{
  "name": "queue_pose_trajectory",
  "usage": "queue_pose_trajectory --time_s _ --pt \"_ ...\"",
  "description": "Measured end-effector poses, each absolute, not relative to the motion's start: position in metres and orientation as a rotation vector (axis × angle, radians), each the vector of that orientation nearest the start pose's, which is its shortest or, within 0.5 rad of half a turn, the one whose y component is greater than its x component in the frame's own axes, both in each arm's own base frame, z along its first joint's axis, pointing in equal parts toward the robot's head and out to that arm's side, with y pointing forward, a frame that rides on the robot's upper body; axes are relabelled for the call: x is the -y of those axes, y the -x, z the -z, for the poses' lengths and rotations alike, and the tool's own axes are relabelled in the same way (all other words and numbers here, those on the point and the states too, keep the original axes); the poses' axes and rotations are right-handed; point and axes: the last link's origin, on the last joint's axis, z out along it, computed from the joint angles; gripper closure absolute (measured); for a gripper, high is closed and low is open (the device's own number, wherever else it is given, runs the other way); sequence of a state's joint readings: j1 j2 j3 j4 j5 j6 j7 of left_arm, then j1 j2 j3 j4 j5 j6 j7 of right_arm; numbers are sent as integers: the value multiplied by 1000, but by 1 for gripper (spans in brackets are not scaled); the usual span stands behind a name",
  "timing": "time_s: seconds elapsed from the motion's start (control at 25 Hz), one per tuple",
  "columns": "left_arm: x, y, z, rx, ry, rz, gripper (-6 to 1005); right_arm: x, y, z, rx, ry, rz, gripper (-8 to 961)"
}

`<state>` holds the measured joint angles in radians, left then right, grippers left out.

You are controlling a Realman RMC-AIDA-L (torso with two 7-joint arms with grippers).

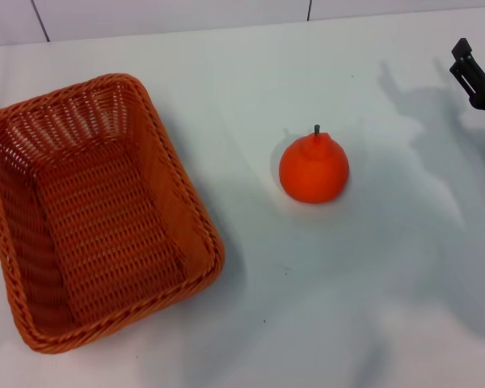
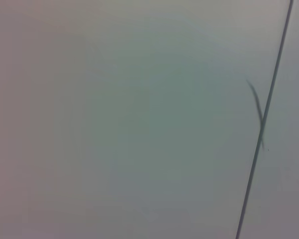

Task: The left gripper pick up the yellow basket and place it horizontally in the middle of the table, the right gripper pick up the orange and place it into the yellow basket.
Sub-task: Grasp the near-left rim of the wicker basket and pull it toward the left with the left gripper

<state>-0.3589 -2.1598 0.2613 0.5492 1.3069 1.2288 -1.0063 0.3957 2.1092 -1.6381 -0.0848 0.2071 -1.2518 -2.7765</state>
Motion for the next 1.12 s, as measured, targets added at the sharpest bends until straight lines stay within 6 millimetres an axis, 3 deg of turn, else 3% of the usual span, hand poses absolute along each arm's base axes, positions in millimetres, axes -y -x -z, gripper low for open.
queue_pose_trajectory --time_s 0.68,0.88,1.12 --pt "-319 361 -92 733 1457 976 111 -313 -342 1 1691 721 1561 12" --pt "-325 353 -104 774 1452 1058 112 -313 -340 4 1702 719 1546 11" --pt "-351 336 -128 1024 1532 1269 111 -314 -339 5 1704 728 1524 11"
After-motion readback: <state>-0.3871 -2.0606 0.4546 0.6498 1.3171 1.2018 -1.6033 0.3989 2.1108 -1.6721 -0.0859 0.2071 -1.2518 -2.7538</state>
